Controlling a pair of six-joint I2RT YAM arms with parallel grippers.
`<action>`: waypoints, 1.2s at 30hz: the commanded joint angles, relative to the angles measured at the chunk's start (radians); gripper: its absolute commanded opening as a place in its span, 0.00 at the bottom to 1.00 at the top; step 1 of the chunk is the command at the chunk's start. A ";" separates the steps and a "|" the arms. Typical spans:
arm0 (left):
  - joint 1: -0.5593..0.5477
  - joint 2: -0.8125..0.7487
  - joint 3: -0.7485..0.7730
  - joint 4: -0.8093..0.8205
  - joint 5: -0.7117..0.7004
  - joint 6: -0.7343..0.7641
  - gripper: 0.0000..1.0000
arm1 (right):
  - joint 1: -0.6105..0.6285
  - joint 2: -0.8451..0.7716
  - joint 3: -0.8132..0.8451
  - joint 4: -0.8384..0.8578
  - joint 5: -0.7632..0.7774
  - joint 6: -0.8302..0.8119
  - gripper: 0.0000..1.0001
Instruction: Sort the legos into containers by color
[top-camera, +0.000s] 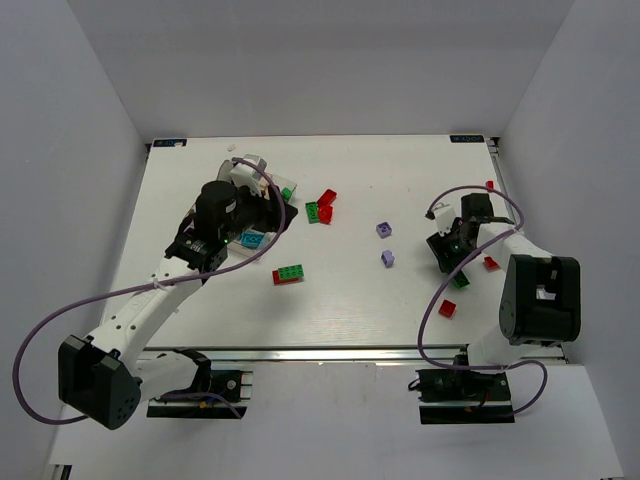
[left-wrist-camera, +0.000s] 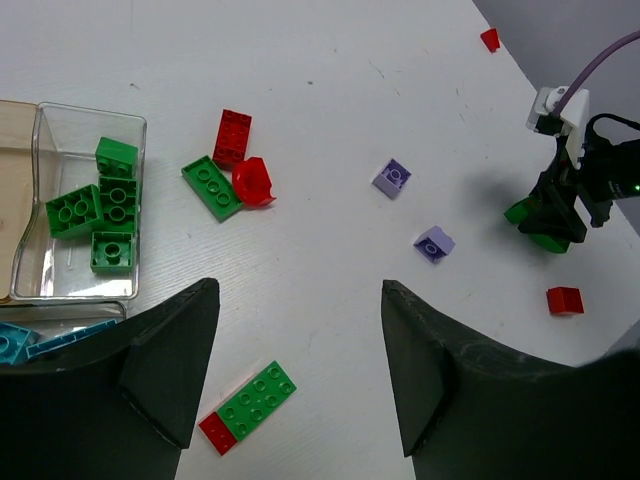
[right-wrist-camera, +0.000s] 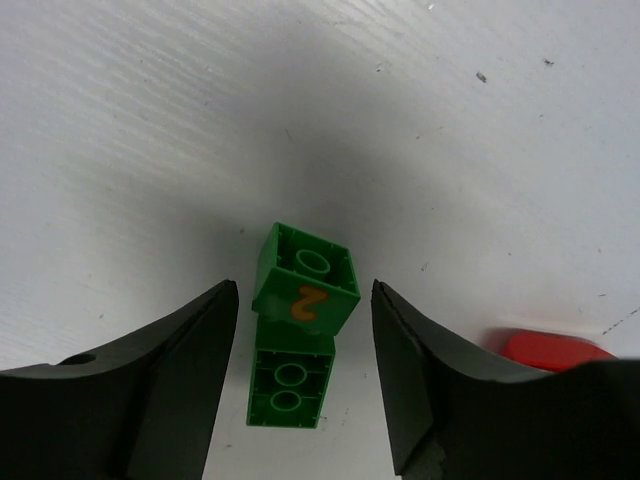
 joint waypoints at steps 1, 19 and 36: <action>0.001 -0.029 0.005 0.006 -0.016 0.014 0.75 | -0.001 0.011 0.002 0.052 -0.006 0.014 0.60; 0.010 -0.081 -0.024 0.035 -0.074 0.049 0.76 | 0.301 0.005 0.267 -0.018 -0.316 -0.091 0.05; 0.019 -0.401 -0.167 0.201 -0.283 0.155 0.79 | 0.700 0.632 1.174 0.149 -0.295 0.162 0.14</action>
